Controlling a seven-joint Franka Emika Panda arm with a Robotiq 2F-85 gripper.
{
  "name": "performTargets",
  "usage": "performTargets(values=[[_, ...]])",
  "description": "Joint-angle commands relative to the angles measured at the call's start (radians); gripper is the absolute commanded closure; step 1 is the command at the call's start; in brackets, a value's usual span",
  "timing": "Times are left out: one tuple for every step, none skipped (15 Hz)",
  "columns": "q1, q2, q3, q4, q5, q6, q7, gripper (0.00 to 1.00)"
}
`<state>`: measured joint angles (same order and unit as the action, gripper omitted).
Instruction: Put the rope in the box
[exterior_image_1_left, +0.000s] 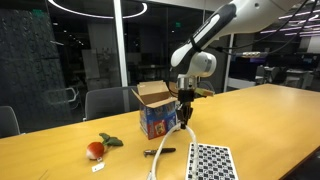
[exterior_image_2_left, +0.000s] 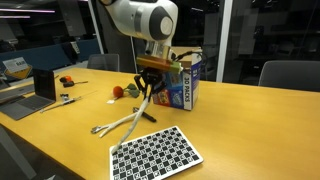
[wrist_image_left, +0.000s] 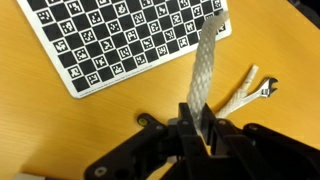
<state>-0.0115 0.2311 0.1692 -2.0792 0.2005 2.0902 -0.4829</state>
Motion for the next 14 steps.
performTargets(values=[[0.050, -0.192, -0.022, -0.011, -0.052, -0.074, 0.204, 0.84], [0.057, -0.232, -0.025, 0.004, -0.072, -0.090, 0.254, 0.85], [0.065, -0.267, -0.026, 0.023, -0.095, -0.114, 0.298, 0.85], [0.069, -0.299, -0.028, 0.048, -0.117, -0.142, 0.345, 0.85], [0.072, -0.323, -0.029, 0.081, -0.141, -0.175, 0.383, 0.86], [0.074, -0.338, -0.029, 0.127, -0.166, -0.210, 0.418, 0.85], [0.075, -0.353, -0.027, 0.171, -0.192, -0.248, 0.448, 0.85], [0.077, -0.354, -0.022, 0.229, -0.229, -0.281, 0.476, 0.85], [0.078, -0.350, -0.018, 0.290, -0.257, -0.315, 0.497, 0.85], [0.079, -0.340, -0.013, 0.352, -0.290, -0.347, 0.519, 0.85], [0.080, -0.316, -0.011, 0.424, -0.313, -0.377, 0.534, 0.85], [0.082, -0.299, -0.008, 0.479, -0.340, -0.399, 0.552, 0.86], [0.084, -0.275, -0.006, 0.535, -0.365, -0.419, 0.567, 0.86], [0.087, -0.251, -0.004, 0.588, -0.386, -0.440, 0.580, 0.86]])
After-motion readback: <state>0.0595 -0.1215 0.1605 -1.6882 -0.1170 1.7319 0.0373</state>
